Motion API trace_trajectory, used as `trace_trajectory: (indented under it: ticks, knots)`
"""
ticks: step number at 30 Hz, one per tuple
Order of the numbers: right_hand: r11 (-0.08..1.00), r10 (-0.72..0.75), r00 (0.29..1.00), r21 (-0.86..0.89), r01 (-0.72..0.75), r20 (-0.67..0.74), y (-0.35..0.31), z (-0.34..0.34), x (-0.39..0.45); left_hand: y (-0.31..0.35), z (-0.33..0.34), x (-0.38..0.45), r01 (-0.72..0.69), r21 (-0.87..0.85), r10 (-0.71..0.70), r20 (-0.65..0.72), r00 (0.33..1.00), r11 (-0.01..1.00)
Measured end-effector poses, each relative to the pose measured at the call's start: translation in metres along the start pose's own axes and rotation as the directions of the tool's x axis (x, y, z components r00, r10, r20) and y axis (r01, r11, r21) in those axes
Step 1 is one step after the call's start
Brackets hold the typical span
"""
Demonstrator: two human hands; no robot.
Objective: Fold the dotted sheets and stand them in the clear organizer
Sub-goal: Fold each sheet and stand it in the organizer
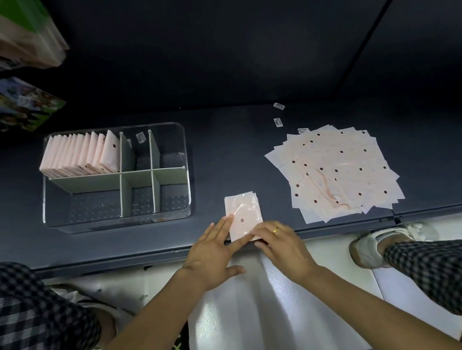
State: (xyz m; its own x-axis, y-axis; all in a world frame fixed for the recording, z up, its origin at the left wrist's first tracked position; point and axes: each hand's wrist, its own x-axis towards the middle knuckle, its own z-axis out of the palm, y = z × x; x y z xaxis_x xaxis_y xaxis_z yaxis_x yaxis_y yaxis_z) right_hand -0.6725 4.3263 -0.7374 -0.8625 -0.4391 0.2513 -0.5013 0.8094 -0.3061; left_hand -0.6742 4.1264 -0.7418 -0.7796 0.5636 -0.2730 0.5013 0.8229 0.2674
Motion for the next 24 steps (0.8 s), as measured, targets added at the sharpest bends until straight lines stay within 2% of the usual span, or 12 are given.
trace_trajectory:
  ticks: [3,6,9,17,21,24]
  knots:
    - [0.994,-0.091,0.995,-0.057,0.089,-0.036,0.014,-0.002,-0.002,-0.007,-0.006,0.000,0.013,-0.074,-0.017,-0.051,0.999,0.997]
    - [0.982,-0.163,0.986,-0.095,0.162,-0.013,0.020,-0.003,0.000,-0.013,-0.012,0.000,0.057,-0.162,-0.078,-0.130,0.988,0.985]
    - [0.974,-0.206,0.979,-0.094,0.206,0.008,0.023,-0.003,0.004,-0.013,-0.014,0.001,0.064,-0.178,-0.099,-0.194,0.976,0.982]
    - [0.947,-0.287,0.956,-0.170,0.273,-0.064,0.031,0.003,0.017,-0.006,-0.010,0.006,0.091,-0.105,-0.119,-0.306,0.944,0.990]
    - [0.944,-0.287,0.952,-0.200,0.262,-0.108,0.028,0.004,0.021,-0.002,-0.017,0.010,0.012,0.106,0.025,-0.344,0.939,0.994]
    - [0.953,-0.253,0.957,-0.209,0.221,-0.139,0.024,0.007,0.022,0.002,-0.017,0.013,-0.007,0.183,0.070,-0.342,0.937,0.983]
